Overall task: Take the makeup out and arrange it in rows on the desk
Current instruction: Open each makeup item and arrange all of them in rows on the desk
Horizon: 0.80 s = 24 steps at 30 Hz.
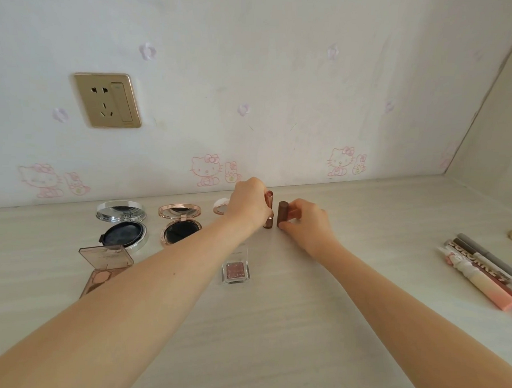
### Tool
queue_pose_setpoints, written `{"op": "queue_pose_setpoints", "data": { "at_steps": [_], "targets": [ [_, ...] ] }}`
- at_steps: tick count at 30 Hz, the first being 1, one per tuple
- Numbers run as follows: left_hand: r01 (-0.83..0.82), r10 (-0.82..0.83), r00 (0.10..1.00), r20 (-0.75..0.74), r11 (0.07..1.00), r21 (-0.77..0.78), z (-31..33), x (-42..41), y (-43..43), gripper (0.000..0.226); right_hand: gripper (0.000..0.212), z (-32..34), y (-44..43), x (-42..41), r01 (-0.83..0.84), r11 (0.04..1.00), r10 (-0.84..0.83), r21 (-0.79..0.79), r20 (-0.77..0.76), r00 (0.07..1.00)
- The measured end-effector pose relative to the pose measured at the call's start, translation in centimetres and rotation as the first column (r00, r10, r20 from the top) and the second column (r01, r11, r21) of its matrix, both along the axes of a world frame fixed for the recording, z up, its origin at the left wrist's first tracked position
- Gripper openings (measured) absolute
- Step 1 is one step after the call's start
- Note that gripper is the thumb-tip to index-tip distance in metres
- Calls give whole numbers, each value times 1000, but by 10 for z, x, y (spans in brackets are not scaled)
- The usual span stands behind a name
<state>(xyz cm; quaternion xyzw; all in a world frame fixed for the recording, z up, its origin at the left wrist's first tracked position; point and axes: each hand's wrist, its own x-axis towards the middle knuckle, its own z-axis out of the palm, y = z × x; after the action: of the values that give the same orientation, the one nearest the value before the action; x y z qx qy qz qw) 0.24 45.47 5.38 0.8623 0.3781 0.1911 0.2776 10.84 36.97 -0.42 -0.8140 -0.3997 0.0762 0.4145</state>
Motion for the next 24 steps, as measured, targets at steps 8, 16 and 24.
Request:
{"op": "queue_pose_setpoints", "data": {
  "at_steps": [8, 16, 24],
  "targets": [
    [16, -16, 999, 41, 1000, 0, -3, 5, 1, 9, 17, -1, 6, 2, 4, 1000, -4, -8, 20, 1000],
    [0, 1, 1000, -8, 998, 67, -3, 5, 0, 7, 23, 4, 3, 2, -9, 999, 10, -43, 17, 1000],
    [-20, 23, 999, -34, 995, 98, 1, 1, -4, 19, 42, 5, -11, 1, 1, 998, 0, -59, 7, 1000]
  ]
}}
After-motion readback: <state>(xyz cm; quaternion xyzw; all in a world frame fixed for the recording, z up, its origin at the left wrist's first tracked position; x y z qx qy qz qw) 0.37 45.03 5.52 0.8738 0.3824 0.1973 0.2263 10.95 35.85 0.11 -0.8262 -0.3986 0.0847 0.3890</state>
